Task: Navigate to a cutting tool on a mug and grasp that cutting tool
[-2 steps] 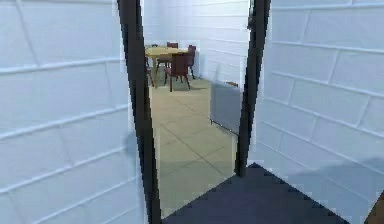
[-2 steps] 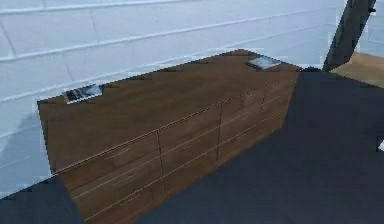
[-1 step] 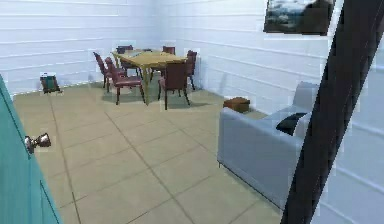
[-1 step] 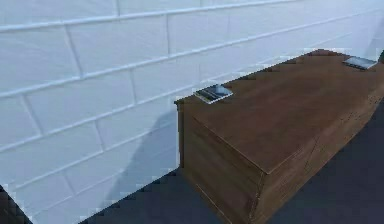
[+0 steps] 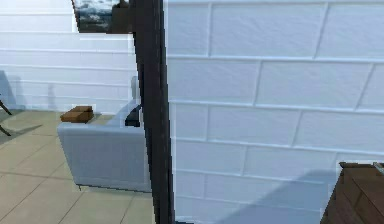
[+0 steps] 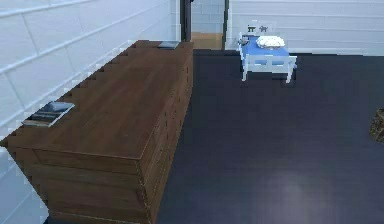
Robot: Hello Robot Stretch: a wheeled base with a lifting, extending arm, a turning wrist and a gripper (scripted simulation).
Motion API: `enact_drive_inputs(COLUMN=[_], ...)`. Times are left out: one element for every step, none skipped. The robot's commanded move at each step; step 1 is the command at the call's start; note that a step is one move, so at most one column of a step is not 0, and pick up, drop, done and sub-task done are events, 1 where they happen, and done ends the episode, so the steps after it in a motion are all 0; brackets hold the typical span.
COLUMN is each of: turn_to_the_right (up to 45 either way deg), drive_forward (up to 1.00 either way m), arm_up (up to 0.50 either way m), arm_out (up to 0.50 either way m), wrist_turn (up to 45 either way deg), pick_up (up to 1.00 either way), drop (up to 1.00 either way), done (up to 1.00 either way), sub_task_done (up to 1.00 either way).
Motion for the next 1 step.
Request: enact_drive_inputs(turn_to_the_right=[9.0], drive_forward=[0.00], arm_up=[0.00], arm_out=[0.00], wrist_turn=[0.0], pick_up=[0.00], drop=[0.00], done=[0.00], sub_task_done=[0.00])
